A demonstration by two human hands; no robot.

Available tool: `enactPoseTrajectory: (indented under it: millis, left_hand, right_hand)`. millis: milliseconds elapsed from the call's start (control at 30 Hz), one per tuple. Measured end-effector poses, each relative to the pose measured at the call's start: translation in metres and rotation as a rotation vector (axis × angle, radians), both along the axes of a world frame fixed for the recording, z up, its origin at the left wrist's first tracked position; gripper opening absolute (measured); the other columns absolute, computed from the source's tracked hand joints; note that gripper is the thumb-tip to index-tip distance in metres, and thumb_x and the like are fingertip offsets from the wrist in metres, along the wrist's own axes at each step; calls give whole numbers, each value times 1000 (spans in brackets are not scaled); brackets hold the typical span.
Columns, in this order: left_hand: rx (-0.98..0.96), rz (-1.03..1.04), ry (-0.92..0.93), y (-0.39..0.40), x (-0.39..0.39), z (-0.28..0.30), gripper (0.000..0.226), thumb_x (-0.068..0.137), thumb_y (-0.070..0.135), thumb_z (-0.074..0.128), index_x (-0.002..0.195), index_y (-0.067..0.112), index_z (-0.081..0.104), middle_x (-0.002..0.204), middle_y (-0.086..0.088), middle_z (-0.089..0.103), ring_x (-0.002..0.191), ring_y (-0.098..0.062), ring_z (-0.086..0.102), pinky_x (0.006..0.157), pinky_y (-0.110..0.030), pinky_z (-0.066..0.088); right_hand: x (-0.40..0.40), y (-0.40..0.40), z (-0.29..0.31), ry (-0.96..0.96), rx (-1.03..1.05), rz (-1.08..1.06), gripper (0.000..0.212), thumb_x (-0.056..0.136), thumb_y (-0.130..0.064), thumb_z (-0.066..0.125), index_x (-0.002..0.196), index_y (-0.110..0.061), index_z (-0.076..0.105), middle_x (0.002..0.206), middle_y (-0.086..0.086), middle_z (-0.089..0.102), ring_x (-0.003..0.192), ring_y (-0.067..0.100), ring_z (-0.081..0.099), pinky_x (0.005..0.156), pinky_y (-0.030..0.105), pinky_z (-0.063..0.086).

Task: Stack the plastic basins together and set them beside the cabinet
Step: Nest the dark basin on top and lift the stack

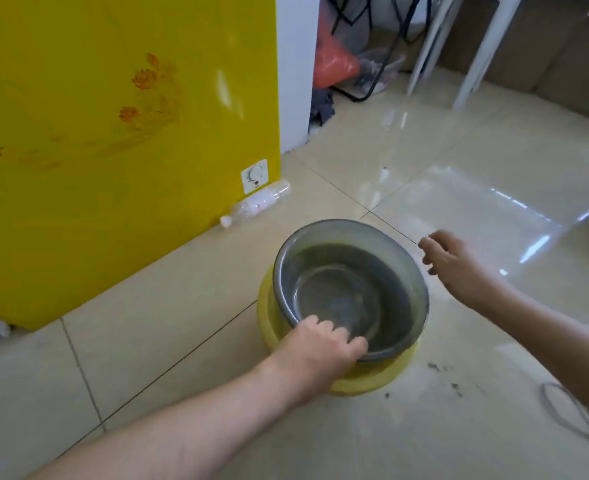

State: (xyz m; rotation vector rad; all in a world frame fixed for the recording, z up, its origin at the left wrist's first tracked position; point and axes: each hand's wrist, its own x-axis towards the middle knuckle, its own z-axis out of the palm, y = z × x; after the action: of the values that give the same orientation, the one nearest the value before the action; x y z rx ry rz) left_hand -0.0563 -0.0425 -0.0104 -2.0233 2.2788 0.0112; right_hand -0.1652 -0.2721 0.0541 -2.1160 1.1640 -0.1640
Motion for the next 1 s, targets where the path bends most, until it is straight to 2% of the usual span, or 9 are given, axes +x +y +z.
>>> enactPoseTrajectory:
  millis: [100,233,400,633,700,767,833,900,1000]
  left_hand:
    - [100,22,22,-7,-1,-8,44,81,4,67,122,13,51,97,-11,70,81,-33,67,67,-40,48]
    - [146,77,8,-14,4,-20,40,91,4,56,129,11,47,109,-13,68,93,-36,67,81,-42,47]
    - [367,137,104,-11,8,-13,48,101,49,41,135,17,53,124,-9,67,114,-32,62,103,-45,41]
    - [476,369,489,5,27,2,45,98,55,44,127,25,59,122,-2,68,114,-24,58,88,-38,50]
    - [448,322,412,6,31,-4,52,98,55,43,138,25,54,133,-2,64,125,-25,54,102,-42,46]
    - [440,234,290,7,34,-12,61,98,59,37,146,24,47,145,-3,55,138,-26,44,118,-47,30]
    - [442,190,265,8,33,-20,59,99,60,34,137,21,56,136,-4,63,132,-25,50,122,-48,21]
    - [394,146,258,12,30,-24,54,100,57,33,127,20,61,125,-3,67,123,-24,56,121,-47,22]
    - [178,272,412,21,33,-27,52,99,56,37,139,26,54,136,4,59,131,-17,48,121,-40,25]
  right_hand:
    - [-10,8,-15,118,-82,60,33,102,-41,42,112,-17,62,104,3,63,94,24,60,78,38,46]
    - [-10,12,-33,199,-123,121,33,100,-45,43,114,-20,61,114,3,61,98,22,60,80,40,51]
    - [-3,16,-45,302,-280,265,40,99,-47,45,128,-22,54,121,2,56,109,22,54,86,35,47]
    - [-2,18,-57,387,-175,154,53,98,-45,49,142,-16,42,137,11,51,124,28,50,97,41,46]
    - [-4,19,-63,412,-81,96,60,98,-46,50,147,-15,35,141,14,49,123,31,52,98,45,49]
    - [-4,20,-67,439,5,60,63,97,-46,52,148,-15,31,138,16,51,118,33,56,96,46,52]
    - [-3,22,-70,428,75,37,59,97,-43,54,145,-13,36,123,13,58,105,29,59,90,43,54]
    - [-2,23,-74,406,123,4,55,97,-40,57,140,-12,38,107,8,57,93,25,58,80,38,53]
    - [-1,25,-81,373,183,-70,53,96,-34,62,137,-12,39,100,6,57,87,23,62,75,37,57]
